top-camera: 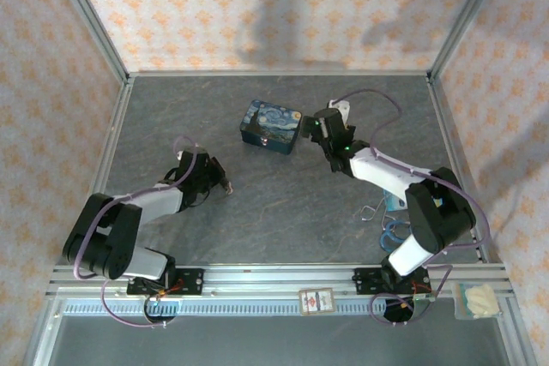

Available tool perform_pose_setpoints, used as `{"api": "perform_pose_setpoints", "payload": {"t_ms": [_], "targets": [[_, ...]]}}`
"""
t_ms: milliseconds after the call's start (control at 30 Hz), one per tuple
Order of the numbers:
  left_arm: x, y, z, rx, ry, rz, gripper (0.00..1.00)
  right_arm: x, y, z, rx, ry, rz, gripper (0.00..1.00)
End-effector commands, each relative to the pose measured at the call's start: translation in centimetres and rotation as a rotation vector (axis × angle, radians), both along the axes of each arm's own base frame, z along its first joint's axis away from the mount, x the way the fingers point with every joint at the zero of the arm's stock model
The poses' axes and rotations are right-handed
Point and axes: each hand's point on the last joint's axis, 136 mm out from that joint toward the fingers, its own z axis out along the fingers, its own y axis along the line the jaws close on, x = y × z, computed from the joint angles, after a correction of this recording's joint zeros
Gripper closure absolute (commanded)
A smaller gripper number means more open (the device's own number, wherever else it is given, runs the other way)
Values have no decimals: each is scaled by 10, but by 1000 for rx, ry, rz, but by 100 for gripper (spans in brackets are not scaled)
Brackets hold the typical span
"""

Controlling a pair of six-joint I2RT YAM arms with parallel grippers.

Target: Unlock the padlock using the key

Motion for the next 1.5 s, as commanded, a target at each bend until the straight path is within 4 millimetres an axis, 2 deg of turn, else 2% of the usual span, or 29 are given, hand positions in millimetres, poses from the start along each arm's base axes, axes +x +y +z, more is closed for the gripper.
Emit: {"api": "perform_pose_setpoints", "payload": {"t_ms": [0,100,167,233,333,433,500,600,700,800,867,933,1000,1100,1233,1333,1467], "targets": [[2,14,-15,57,30,33,100,-4,-17,14,-40,-53,-46,0],[6,16,-12,67,19,42,92,-8,-29,15,-100,-76,-64,0],[9,19,-6,86,5,51,70,-8,-41,15,-150,-81,-78,0],[14,26,5,118,-18,68,47,-7,-61,10,-191,-68,-114,0],[21,45,31,208,-61,111,24,-9,-101,-2,-213,-44,-182,0],[31,70,68,333,-155,174,7,-13,-140,-5,-196,-58,-249,0],[39,88,94,451,-221,212,2,-18,-166,-8,-182,-72,-298,0],[48,115,119,615,-278,267,1,-24,-194,-11,-171,-119,-346,0],[54,134,134,700,-344,333,1,-27,-210,-22,-150,-158,-345,0],[52,148,138,798,-424,401,1,-27,-219,-29,-149,-202,-351,0],[50,155,131,854,-427,424,1,-27,-222,-32,-151,-232,-354,0],[53,158,119,908,-388,399,1,-23,-218,-37,-105,-244,-317,0],[52,162,110,948,-357,398,1,-22,-207,-32,-78,-280,-257,0],[47,161,107,953,-416,402,1,-29,-195,-29,-70,-340,-184,0],[39,154,97,931,-502,350,1,-40,-193,-29,-69,-377,-170,0],[36,147,99,884,-558,292,1,-51,-196,-28,-67,-427,-194,0],[25,141,100,822,-649,241,1,-52,-195,-28,-72,-431,-197,0]]}}
